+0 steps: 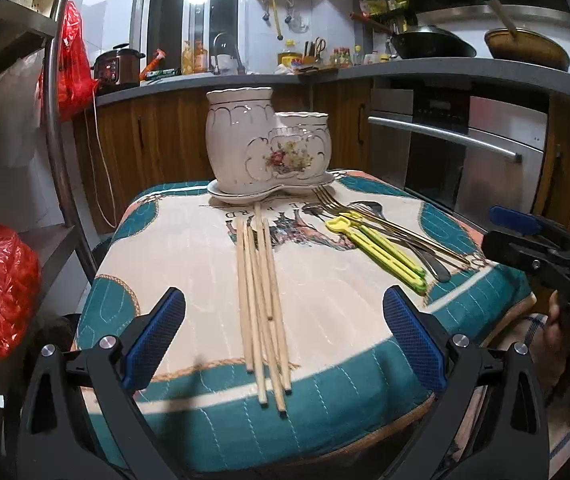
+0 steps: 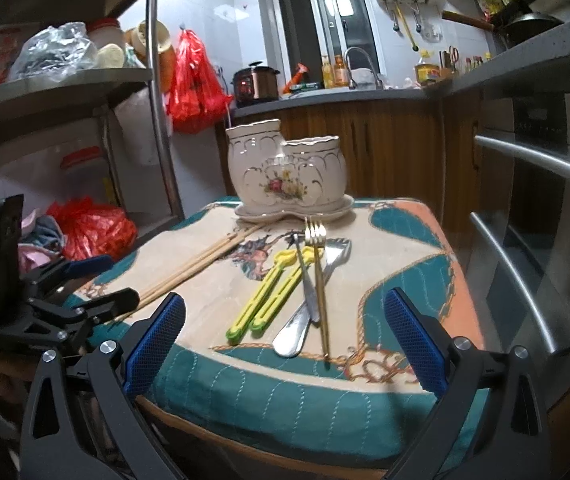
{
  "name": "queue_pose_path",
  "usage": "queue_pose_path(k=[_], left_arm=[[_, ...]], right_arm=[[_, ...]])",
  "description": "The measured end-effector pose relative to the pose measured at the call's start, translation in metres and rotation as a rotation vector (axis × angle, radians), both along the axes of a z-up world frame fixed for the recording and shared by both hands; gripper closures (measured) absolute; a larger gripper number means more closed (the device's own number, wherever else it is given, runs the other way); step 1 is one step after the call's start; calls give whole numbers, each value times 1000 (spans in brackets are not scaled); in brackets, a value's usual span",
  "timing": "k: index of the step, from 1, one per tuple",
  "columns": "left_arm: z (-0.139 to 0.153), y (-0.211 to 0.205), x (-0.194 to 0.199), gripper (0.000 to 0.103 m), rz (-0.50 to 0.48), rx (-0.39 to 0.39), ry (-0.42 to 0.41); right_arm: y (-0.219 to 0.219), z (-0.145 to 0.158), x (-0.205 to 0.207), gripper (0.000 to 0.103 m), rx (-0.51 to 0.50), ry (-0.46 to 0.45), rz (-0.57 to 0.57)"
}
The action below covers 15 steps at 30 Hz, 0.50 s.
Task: Organize utensils
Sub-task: 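Close the right gripper on the gold fork while the left grips a chopstick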
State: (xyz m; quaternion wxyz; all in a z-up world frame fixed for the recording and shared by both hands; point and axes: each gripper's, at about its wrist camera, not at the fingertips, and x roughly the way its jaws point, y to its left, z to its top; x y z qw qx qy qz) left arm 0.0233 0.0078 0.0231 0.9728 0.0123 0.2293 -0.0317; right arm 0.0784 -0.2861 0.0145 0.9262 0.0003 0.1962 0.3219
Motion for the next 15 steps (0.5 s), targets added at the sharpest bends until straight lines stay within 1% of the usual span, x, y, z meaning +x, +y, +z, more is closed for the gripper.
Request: queue_pose_path(k=[4, 5, 8, 11, 13, 15], left_arm=[[5, 6, 12, 5, -3, -9, 20], [6, 7, 15, 7, -8, -14, 30], [10, 12, 26, 18, -15, -28, 72], [12, 23, 41, 19, -4, -52, 112], [12, 31, 53, 23, 12, -58, 157], [11, 38, 64, 35, 32, -57, 202]], right_arm=[[1, 8, 7, 4, -28, 9, 11], [2, 9, 8, 4, -30, 15, 19], [5, 16, 13, 4, -48, 11, 22], [10, 20, 24, 7, -75, 37, 3], [12, 20, 32, 7, -90, 61, 3], [13, 20, 37, 8, -117, 60, -5]])
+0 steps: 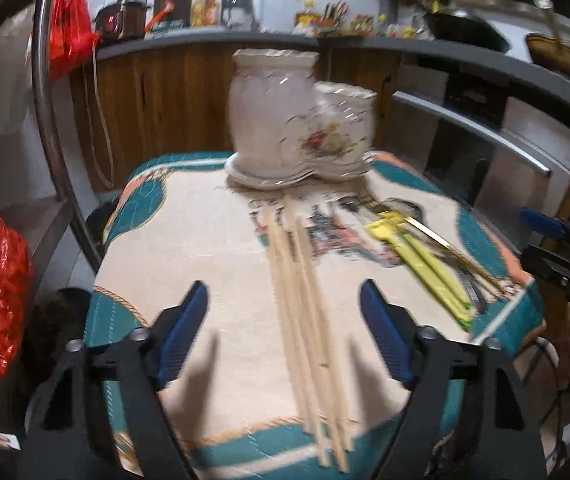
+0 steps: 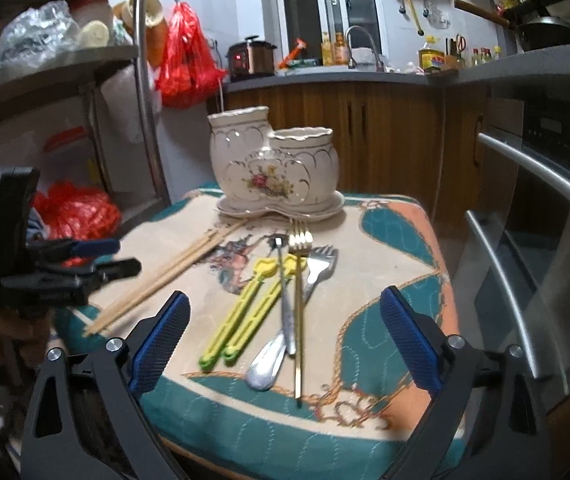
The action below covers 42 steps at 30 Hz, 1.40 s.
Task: Organize utensils
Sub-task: 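Close the right gripper on the gold fork while the left grips a chopstick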
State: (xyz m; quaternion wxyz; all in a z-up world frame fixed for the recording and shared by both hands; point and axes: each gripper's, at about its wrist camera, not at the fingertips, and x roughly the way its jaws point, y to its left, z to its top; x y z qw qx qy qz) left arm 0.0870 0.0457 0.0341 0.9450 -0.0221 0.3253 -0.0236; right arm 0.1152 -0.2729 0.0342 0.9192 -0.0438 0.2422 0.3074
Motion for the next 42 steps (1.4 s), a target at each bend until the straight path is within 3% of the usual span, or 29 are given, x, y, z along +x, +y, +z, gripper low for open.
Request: queue_pose_path(k=[2, 4, 5, 6, 14, 16, 21, 25, 28, 35, 37, 42], left_arm=[[-3, 6, 14, 49, -9, -11, 63], [-6, 10, 25, 54, -17, -24, 108], [-8, 12, 31, 65, -22, -27, 128], [-9, 13, 36, 70, -23, -26, 148], [-12, 6, 56, 72, -75, 1, 217], [-13, 5, 61, 72, -83, 9, 233], [-14, 1, 66, 73, -98, 28, 254], [-14, 3, 72, 81, -95, 32, 266], [-14, 10, 74, 93, -78, 17, 275], [-12, 20, 74, 93, -77, -34, 287], [-11, 24, 72, 93, -78, -53, 287], [-10, 24, 70, 93, -94, -36, 295]], right_arm=[[4, -2, 6, 11, -39, 5, -10], [6, -5, 15, 21, -61, 36, -13], [6, -7, 18, 22, -68, 48, -15], [7, -8, 22, 27, -77, 59, -19], [16, -20, 54, 54, -156, 191, 31], [21, -25, 59, 70, -177, 225, 56], [29, -27, 70, 94, -182, 287, 105], [30, -25, 72, 95, -202, 289, 105], [22, -21, 71, 96, -206, 273, 87], [6, -16, 64, 96, -238, 251, 62], [4, -19, 65, 102, -263, 262, 62], [14, -20, 71, 102, -318, 277, 104]])
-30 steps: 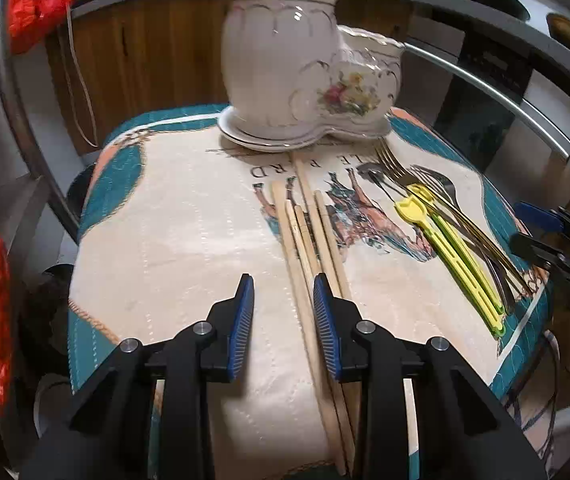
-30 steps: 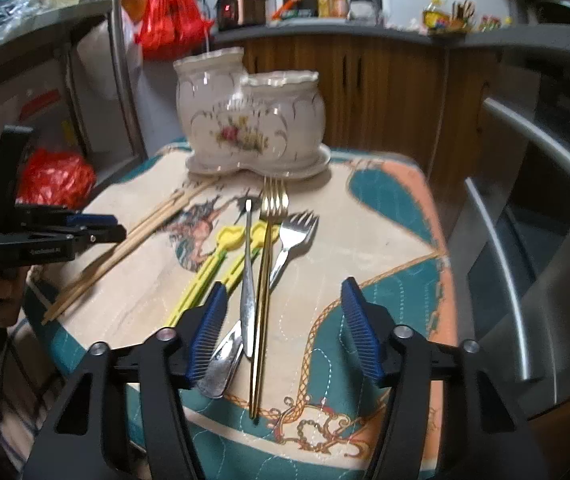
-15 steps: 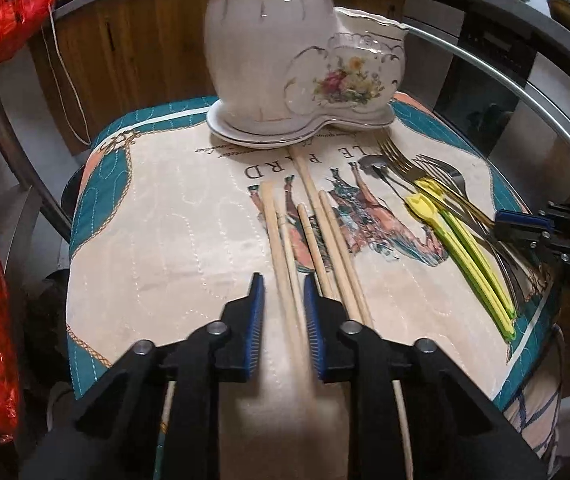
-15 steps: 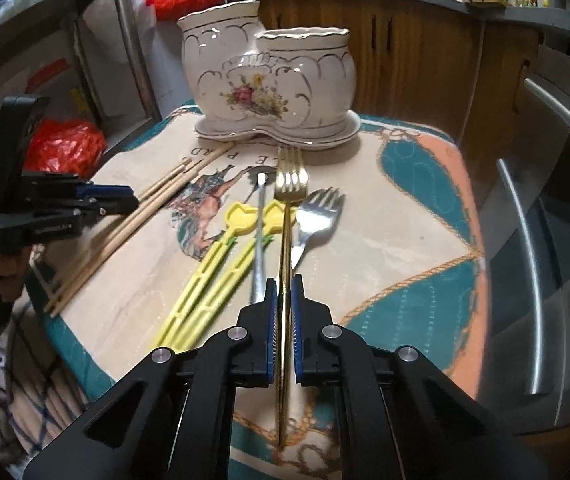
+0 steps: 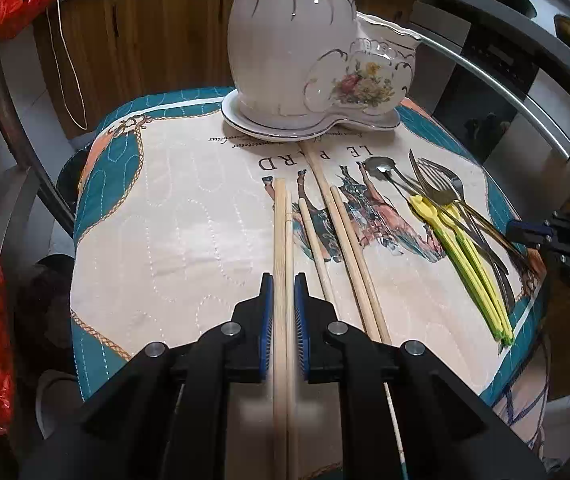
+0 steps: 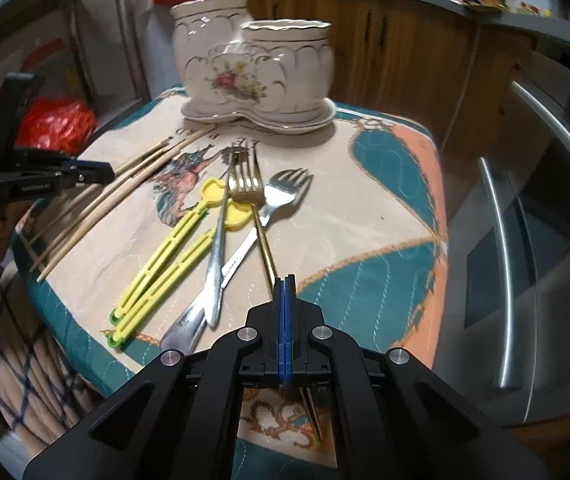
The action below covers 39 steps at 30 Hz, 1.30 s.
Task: Organize utensils
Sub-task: 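Close the right gripper on the gold fork while the left grips a chopstick, then lift the gold fork with the right gripper while the left gripper grips a chopstick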
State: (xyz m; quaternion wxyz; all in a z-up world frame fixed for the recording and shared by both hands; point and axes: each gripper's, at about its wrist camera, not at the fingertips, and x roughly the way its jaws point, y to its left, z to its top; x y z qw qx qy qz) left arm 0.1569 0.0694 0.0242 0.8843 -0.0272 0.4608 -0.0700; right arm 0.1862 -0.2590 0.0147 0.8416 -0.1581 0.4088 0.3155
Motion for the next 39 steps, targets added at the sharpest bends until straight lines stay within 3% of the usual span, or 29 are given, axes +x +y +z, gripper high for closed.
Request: queue_pose_path(k=[4, 10, 17, 21, 26, 32, 39], left_arm=[[1, 2, 1, 93, -3, 0, 2], [2, 8, 0, 93, -10, -12, 11], [2, 14, -2, 91, -6, -30, 4], [2, 15, -2, 84, -9, -25, 4], [3, 18, -2, 84, -1, -17, 5], [3, 16, -1, 84, -13, 9, 14], [2, 19, 0, 84, -17, 24, 21]], right_arm=[[19, 5, 6, 89, -42, 6, 65], [39, -5, 25, 93, -134, 37, 109], [38, -3, 21, 96, -101, 23, 119], [31, 13, 14, 96, -44, -17, 105], [14, 30, 15, 96, -12, -53, 58], [-12, 18, 31, 96, -20, -13, -23], [-18, 2, 37, 96, -33, 31, -35]])
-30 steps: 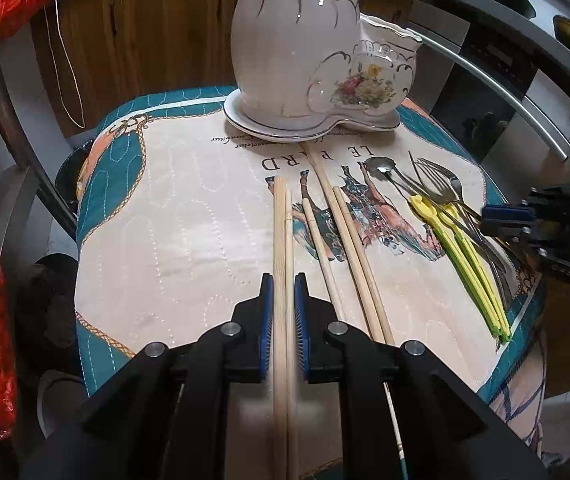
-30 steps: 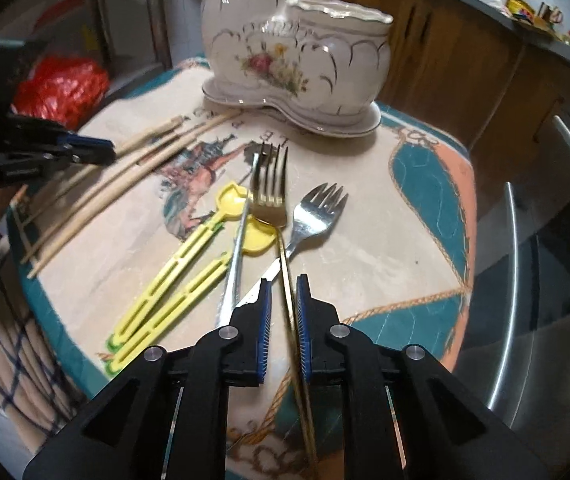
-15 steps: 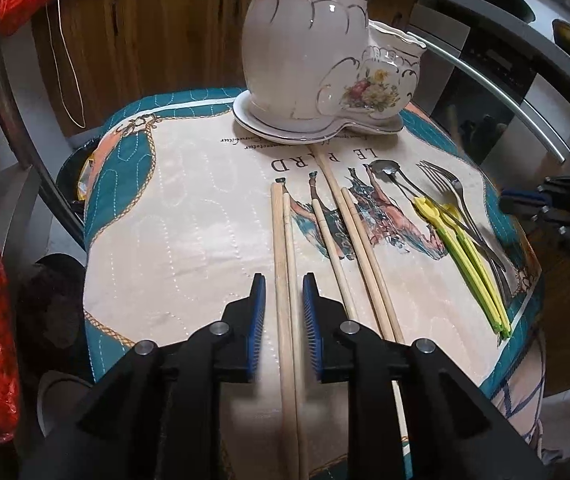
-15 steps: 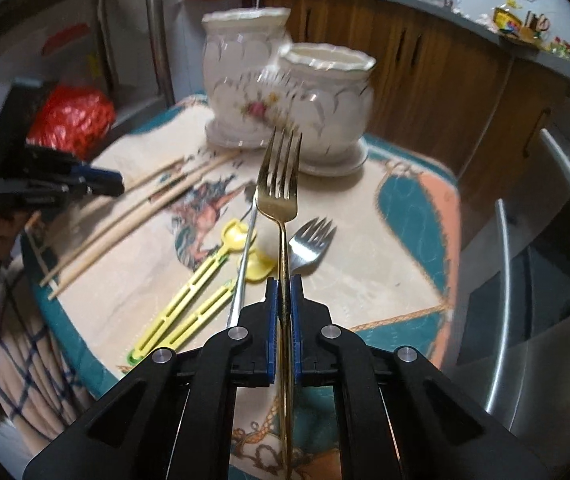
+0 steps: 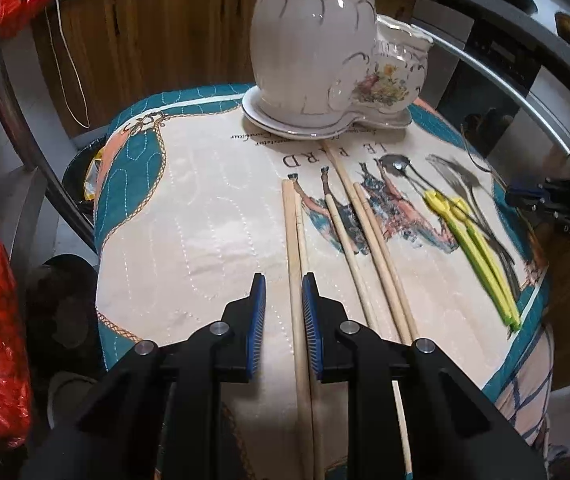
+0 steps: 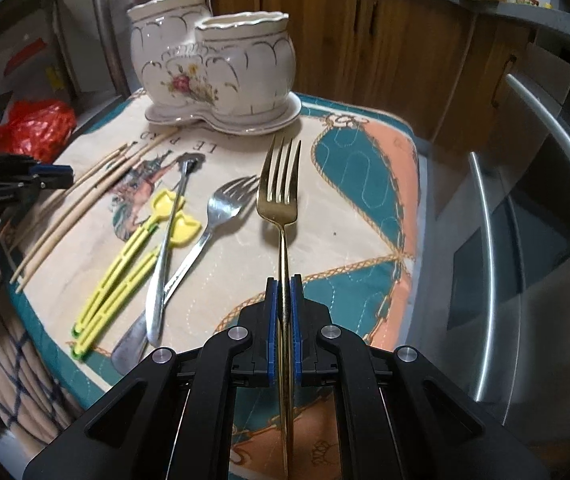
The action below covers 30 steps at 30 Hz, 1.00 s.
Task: Organize utensils
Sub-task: 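Lift the gold fork with the right gripper while the left gripper grips a chopstick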
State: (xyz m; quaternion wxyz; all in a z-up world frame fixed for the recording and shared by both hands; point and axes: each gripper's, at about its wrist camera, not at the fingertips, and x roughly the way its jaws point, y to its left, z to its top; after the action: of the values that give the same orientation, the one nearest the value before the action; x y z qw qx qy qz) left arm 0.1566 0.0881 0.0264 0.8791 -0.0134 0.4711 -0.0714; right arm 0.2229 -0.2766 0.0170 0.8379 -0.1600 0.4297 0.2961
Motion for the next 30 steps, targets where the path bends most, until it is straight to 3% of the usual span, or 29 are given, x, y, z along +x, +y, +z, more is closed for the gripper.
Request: queue_pose_path(k=[10, 12, 17, 22, 24, 30], left_arm=[[1, -26, 5, 85, -116, 162, 66], [2, -24, 8, 89, -106, 161, 73], [6, -8, 12, 90, -94, 50, 91], [2, -7, 12, 93, -96, 31, 91], [3, -9, 12, 102, -95, 30, 75], [7, -18, 9, 103, -121, 53, 68]], right_arm=[[13, -7, 7, 96, -62, 40, 33], [14, -7, 9, 96, -74, 47, 43], [13, -8, 12, 96, -88, 62, 54], [15, -9, 17, 96, -85, 75, 59], [15, -9, 19, 96, -82, 78, 58], [19, -9, 20, 96, -97, 85, 63]])
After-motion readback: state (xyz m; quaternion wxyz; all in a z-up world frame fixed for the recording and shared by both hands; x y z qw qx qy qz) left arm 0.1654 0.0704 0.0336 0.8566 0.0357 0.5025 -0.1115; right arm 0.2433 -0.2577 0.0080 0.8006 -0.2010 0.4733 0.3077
